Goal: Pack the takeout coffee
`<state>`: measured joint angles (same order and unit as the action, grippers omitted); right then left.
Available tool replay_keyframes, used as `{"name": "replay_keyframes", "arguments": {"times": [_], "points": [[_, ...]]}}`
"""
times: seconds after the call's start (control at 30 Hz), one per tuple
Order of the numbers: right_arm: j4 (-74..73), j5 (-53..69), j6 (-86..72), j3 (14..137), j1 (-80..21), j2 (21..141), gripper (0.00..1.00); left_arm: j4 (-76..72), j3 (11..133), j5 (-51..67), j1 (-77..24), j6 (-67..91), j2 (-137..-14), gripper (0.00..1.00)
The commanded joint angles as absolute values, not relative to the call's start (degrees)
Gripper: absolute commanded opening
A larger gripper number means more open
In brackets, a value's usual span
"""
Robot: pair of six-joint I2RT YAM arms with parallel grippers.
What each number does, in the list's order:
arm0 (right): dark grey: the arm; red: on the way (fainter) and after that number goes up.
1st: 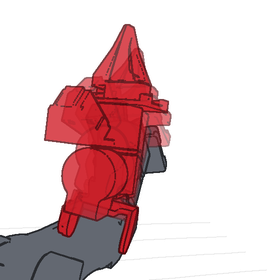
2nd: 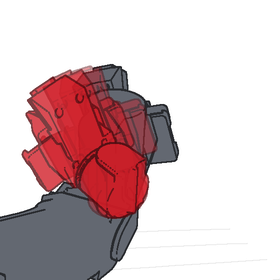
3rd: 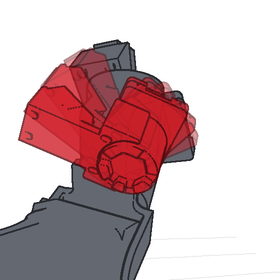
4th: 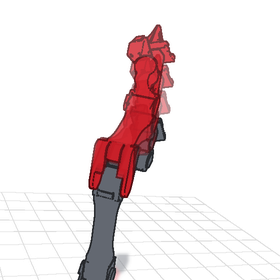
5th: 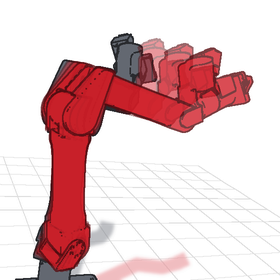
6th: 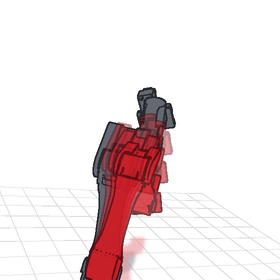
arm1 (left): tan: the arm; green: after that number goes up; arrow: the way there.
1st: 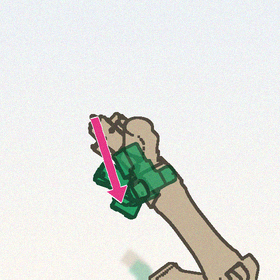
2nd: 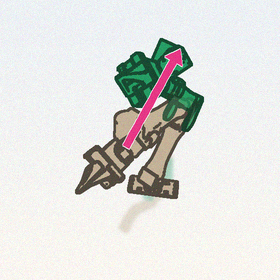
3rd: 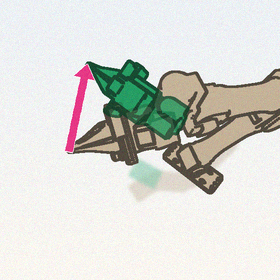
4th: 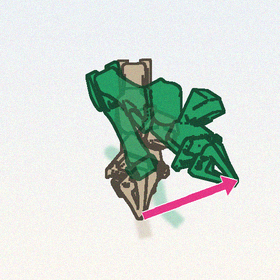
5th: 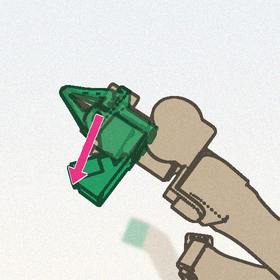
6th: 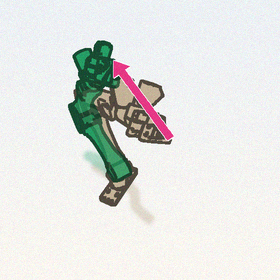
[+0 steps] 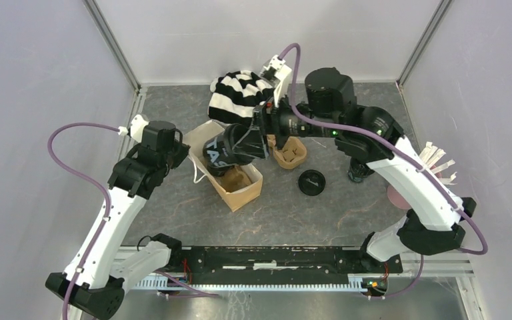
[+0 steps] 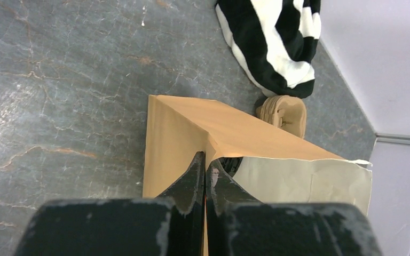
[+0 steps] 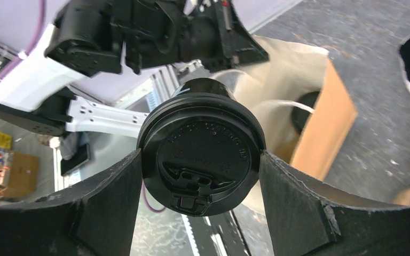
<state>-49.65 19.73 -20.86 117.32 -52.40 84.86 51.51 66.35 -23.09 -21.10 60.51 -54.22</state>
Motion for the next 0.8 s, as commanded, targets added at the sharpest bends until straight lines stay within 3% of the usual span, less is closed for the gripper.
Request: {"name": "replay_keyframes", "arguments": {"times": [0.0,0.77], "points": [[-40.8,17.2,-27.5,119.9,-55.0,86.5,0.64,44.1,64.7,-26.2,-21.0,62.9,-51.9,0.02],[-57.9,-13.5,-24.2,124.4,-66.2,94.7,0.60,37.7,58.5,-26.9,-21.0,61.2,-46.0,0.02]]}}
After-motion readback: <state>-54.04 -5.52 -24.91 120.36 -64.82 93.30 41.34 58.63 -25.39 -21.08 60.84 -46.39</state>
